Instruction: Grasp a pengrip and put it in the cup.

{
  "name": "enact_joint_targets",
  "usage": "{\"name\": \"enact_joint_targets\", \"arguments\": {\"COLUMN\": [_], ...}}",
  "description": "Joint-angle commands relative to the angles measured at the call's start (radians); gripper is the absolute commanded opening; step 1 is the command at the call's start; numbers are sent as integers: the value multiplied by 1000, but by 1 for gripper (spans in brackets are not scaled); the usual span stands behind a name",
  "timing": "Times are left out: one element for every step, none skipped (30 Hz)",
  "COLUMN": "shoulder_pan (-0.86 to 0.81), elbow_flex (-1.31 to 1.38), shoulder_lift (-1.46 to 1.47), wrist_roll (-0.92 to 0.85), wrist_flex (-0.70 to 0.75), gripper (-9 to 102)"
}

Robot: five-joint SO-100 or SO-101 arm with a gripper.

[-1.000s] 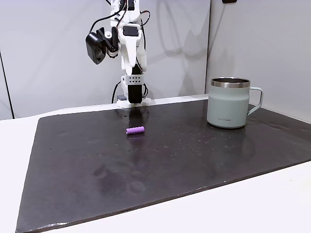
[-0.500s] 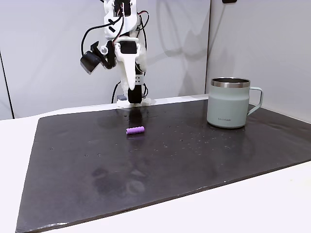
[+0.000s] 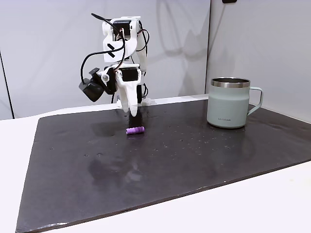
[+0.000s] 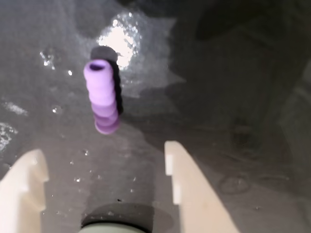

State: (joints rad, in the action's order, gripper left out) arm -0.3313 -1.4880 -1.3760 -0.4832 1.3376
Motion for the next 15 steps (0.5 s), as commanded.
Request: {"name": "enact_joint_targets", "arguments": {"shoulder_pan": [21, 23, 25, 26, 29, 31, 32, 34, 37, 38, 40, 41, 41, 43, 46], "elbow_flex": [72, 83, 94, 106, 120, 133, 149, 161, 170, 175, 178, 181, 183, 184, 187], "shoulder_lift": [25, 41, 60, 77, 97, 117, 138, 156, 173, 186, 196, 206, 215, 221, 229], "wrist_roll": [-12, -14, -14, -14, -15, -17, -17, -17, -17, -17, -17, -17, -17, -17, -17], "wrist_flex": [-34, -37, -38, -43, -46, -48, -49, -49, -49, -49, -49, -51, -55, -60, -66], "gripper": [24, 24, 24, 24, 24, 24, 24, 23, 23, 23, 23, 23, 22, 21, 21]}}
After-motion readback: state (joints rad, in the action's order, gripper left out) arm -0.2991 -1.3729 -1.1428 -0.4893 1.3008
